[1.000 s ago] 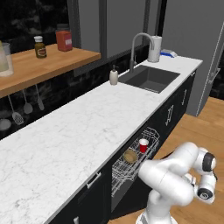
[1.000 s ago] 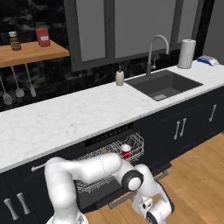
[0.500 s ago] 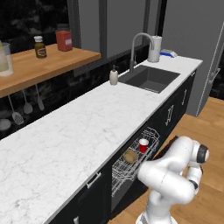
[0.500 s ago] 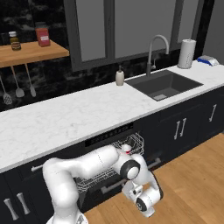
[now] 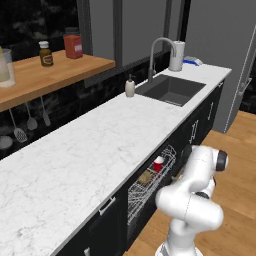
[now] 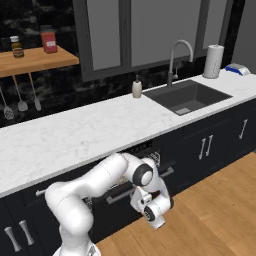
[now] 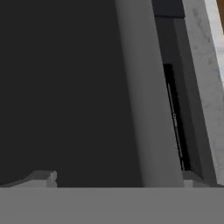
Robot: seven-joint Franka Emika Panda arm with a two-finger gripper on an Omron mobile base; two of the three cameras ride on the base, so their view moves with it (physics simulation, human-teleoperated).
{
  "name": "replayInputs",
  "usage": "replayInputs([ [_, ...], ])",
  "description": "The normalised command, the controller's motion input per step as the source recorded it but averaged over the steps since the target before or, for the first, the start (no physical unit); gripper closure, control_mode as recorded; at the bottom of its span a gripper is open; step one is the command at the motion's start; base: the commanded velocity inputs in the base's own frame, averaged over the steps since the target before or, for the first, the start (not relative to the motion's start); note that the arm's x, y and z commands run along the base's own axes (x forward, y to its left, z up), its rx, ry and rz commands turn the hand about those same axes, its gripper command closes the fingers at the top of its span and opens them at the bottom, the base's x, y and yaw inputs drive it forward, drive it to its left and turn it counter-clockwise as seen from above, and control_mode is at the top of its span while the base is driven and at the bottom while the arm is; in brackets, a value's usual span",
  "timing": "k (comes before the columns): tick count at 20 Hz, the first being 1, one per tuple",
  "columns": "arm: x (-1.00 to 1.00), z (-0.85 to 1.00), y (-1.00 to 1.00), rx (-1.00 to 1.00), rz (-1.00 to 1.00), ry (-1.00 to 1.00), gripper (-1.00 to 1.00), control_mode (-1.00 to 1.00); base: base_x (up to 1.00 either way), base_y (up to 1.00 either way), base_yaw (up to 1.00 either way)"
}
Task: Pick up the cup and bowl from the counter, place them in the dishwasher, and close the dishwasher door.
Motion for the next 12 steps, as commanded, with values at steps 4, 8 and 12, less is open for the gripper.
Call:
replayInputs([
  [4,1.0,0.05,0.98,0.0,-0.05,0.01,-1.0,-1.0,0.0,0.0,0.0],
  [8,1.0,0.0,1.0,0.0,-0.06,0.04,-1.0,-1.0,0.0,0.0,0.0],
  [12,1.0,0.0,0.94,0.0,-0.05,0.08,-1.0,-1.0,0.0,0.0,0.0],
])
